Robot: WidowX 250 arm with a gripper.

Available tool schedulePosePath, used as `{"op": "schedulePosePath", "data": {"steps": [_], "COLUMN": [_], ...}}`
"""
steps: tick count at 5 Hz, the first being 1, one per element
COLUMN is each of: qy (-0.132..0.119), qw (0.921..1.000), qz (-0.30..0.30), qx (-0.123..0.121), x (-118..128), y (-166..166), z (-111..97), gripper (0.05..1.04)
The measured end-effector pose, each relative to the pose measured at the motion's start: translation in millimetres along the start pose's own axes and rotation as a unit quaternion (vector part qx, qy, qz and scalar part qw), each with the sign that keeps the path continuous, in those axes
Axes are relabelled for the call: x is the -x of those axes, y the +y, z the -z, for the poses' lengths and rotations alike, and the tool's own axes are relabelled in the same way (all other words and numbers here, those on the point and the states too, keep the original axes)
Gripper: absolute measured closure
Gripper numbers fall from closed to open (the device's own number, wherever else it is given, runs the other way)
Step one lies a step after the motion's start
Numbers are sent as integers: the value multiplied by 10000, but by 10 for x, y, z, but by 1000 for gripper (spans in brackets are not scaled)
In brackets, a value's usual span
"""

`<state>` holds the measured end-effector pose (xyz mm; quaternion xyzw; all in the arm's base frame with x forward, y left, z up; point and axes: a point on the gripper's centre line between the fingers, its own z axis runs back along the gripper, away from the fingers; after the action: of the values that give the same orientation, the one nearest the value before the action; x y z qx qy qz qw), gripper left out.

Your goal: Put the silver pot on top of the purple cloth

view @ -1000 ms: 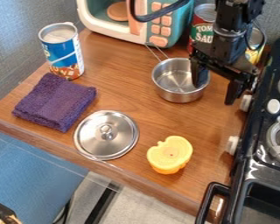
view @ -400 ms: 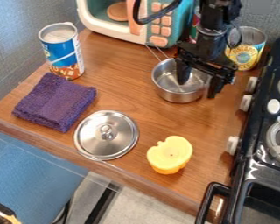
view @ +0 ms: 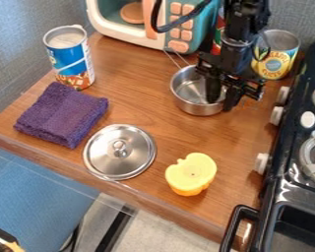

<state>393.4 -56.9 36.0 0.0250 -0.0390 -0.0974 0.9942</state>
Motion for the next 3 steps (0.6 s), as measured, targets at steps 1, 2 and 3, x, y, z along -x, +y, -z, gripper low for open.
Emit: {"op": "schedulePosePath", "data": {"steps": [1, 2, 3], "qy": [45, 65, 81], "qw": [10000, 9999, 9998], "qz": [3, 124, 180], "qx": [-24, -66, -20], "x": [18, 24, 27], "y": [0, -22, -36], "z": [27, 34, 31], "gripper": [942, 1003, 1005]}}
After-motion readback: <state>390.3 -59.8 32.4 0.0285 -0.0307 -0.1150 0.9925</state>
